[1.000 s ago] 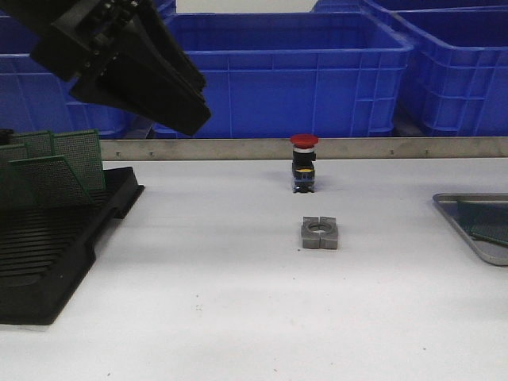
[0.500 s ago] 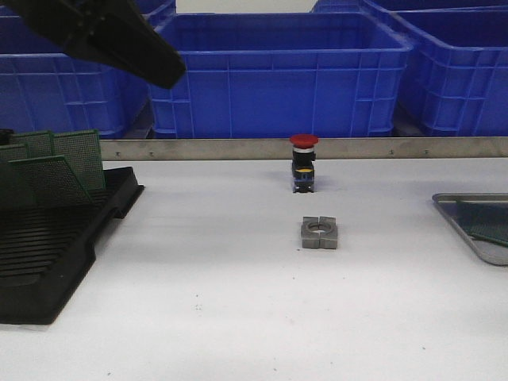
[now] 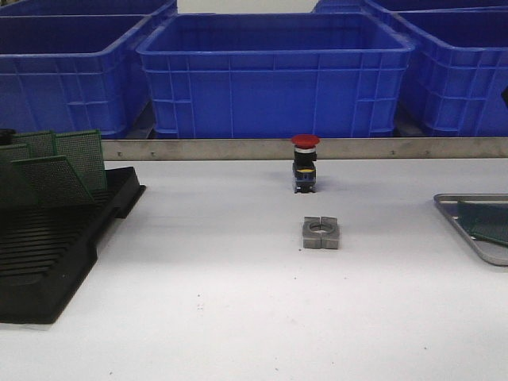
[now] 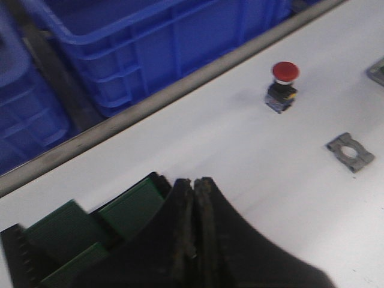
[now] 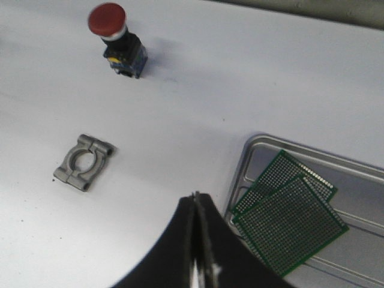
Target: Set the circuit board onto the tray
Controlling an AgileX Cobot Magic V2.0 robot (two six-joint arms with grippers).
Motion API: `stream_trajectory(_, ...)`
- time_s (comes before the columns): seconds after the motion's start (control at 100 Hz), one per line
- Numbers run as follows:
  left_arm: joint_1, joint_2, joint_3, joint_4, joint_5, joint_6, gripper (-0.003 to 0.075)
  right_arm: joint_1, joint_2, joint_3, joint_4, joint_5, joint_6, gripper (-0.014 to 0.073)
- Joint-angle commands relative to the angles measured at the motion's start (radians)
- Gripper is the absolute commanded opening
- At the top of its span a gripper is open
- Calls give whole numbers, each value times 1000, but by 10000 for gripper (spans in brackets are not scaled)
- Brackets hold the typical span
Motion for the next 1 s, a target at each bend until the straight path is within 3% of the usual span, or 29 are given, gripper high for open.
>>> stream_trajectory(0.0,30,-91,32,-90,-81,-17,-20,35,-112,25,56,-85,-19,-61)
stream_trajectory(0.28,48,-353,261,-261,-348,-17,-20,118,-394,195,63,-274,-19,-61)
stream_trajectory(0.53,31,-545,399,-285,-384,-8,-20,119,-683,361,75,-385,-19,-61)
stream_trajectory(0.99,21,-921,648,-311,-448,-4,-20,119,-1155,557,76,-385,-18,-61)
